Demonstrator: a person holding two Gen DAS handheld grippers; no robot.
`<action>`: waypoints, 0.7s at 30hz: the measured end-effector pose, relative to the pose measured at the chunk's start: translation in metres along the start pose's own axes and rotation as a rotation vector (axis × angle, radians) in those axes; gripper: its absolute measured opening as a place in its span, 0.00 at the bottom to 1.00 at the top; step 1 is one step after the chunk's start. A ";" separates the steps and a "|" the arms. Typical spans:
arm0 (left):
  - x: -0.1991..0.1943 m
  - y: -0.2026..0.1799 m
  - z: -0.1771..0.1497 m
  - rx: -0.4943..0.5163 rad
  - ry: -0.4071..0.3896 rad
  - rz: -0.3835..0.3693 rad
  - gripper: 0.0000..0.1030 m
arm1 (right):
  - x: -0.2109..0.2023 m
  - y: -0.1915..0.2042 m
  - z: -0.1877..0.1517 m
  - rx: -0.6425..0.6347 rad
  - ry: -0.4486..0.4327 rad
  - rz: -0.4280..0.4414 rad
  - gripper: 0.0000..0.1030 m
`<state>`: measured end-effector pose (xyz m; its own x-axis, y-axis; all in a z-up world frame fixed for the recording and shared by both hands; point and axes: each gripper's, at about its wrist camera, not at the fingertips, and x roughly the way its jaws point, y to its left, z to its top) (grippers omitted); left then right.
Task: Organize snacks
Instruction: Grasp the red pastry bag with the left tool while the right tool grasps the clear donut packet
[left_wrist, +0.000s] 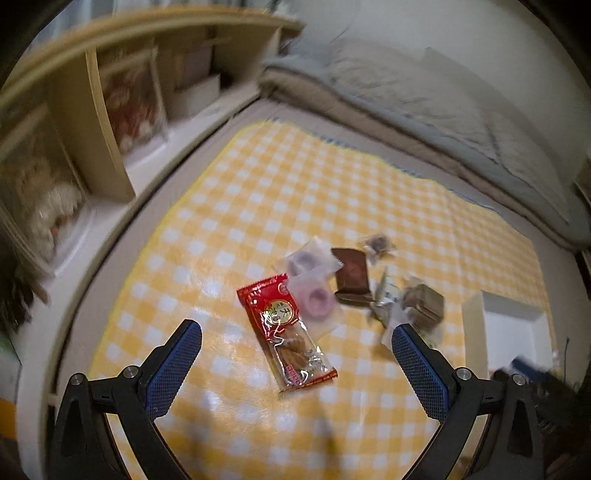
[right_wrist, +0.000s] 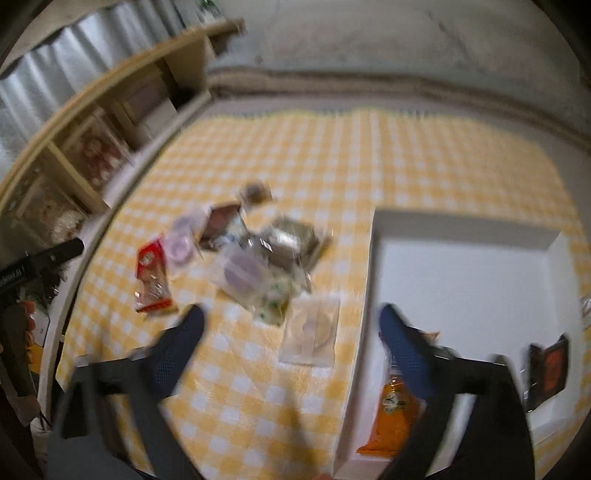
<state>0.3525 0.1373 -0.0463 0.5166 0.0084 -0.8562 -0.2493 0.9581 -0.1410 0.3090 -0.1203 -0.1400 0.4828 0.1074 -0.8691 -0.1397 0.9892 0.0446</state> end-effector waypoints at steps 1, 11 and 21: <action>0.013 -0.002 0.004 -0.022 0.028 0.006 1.00 | 0.010 -0.001 0.000 0.006 0.037 0.001 0.66; 0.103 -0.008 0.008 -0.119 0.214 0.072 1.00 | 0.087 -0.003 -0.009 0.005 0.260 -0.040 0.60; 0.136 0.004 -0.002 -0.147 0.239 0.097 1.00 | 0.103 0.029 -0.030 -0.251 0.239 -0.168 0.44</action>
<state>0.4200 0.1414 -0.1642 0.2813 0.0136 -0.9595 -0.4127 0.9044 -0.1082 0.3288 -0.0832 -0.2425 0.3061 -0.1096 -0.9457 -0.2972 0.9327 -0.2043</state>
